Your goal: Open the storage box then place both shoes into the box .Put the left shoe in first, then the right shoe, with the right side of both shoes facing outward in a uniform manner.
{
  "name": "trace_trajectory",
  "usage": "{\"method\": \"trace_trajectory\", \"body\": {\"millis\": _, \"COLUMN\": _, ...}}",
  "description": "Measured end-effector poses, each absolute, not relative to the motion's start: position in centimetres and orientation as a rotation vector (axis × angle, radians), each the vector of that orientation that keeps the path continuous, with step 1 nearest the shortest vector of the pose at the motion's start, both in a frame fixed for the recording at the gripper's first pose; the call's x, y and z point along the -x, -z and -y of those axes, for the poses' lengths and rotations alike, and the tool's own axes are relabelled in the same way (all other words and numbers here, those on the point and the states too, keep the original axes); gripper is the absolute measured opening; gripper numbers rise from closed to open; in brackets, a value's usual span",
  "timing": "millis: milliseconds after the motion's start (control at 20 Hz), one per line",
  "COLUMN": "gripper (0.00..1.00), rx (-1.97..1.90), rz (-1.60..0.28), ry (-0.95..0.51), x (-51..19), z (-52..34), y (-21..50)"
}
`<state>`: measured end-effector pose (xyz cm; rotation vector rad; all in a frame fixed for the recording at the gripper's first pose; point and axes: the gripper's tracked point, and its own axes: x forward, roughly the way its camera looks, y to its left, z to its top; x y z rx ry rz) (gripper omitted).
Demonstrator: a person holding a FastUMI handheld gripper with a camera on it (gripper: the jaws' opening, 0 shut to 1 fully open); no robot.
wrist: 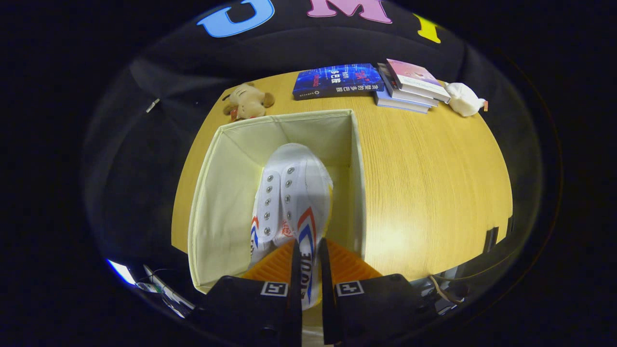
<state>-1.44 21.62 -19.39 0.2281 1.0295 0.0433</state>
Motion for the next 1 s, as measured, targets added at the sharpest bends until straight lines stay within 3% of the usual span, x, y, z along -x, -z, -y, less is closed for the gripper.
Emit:
{"method": "trace_trajectory", "body": {"millis": 100, "gripper": 0.38, "rx": -0.235, "rz": -0.974, "ry": -0.083, "x": 1.0, "z": -22.8, "y": 18.0}}
{"method": "trace_trajectory", "body": {"millis": 150, "gripper": 0.4, "rx": -0.219, "rz": -0.944, "ry": -0.095, "x": 0.7, "z": -22.7, "y": 17.0}}
{"method": "trace_trajectory", "body": {"millis": 300, "gripper": 0.89, "rx": -0.128, "rz": -0.867, "ry": -0.114, "x": 0.2, "z": -21.9, "y": 14.7}}
{"method": "trace_trajectory", "body": {"millis": 400, "gripper": 0.98, "rx": -0.088, "rz": -0.804, "ry": -0.104, "x": -0.1, "z": -20.9, "y": 13.1}}
{"method": "trace_trajectory", "body": {"millis": 1000, "gripper": 0.99, "rx": -0.015, "rz": -0.303, "ry": -0.068, "x": -0.1, "z": -12.5, "y": -1.5}}
